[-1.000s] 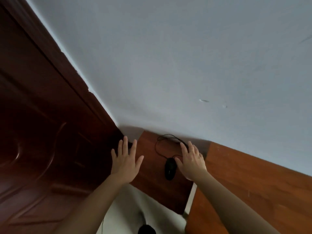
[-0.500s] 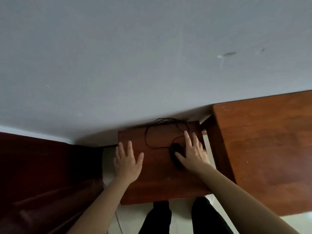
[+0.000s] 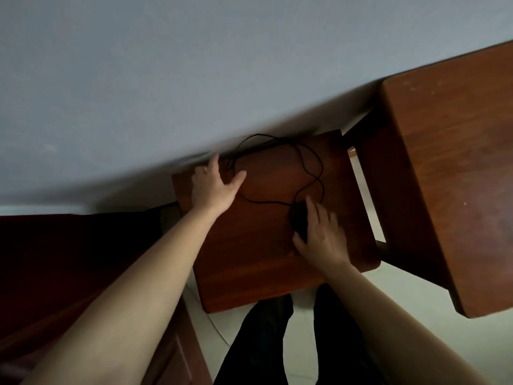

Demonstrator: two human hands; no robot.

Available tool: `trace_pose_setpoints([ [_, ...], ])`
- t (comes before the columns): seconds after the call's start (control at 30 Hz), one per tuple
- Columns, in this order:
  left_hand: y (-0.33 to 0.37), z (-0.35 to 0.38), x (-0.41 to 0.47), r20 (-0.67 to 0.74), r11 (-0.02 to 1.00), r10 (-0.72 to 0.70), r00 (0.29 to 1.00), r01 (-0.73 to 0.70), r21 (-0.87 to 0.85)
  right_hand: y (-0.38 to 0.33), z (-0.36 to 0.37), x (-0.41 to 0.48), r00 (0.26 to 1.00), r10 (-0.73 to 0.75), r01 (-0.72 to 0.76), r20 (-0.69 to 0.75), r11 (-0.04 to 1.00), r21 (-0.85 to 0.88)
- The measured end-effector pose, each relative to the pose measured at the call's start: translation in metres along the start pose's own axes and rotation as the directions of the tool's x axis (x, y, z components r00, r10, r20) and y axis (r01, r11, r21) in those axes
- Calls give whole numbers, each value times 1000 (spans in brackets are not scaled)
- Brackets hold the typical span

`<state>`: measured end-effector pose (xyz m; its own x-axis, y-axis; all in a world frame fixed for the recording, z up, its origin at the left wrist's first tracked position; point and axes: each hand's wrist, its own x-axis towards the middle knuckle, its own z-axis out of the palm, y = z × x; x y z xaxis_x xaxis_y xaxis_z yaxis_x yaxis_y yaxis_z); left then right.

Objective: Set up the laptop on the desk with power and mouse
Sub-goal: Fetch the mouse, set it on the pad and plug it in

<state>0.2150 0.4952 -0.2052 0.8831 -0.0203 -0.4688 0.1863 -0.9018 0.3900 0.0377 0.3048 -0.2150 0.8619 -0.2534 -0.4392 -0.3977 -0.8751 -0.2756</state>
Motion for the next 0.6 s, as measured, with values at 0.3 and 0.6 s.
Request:
trace_pose_setpoints([
  [0.3,13,49,-53,37,969,244,969,-245,21,31,-11,-34,998,36,-40,50,997,73],
  [0.6,21,-12,-122,-207,991,136,969,-134,24,24,-81,-54,996,-77,63,55,974,220],
])
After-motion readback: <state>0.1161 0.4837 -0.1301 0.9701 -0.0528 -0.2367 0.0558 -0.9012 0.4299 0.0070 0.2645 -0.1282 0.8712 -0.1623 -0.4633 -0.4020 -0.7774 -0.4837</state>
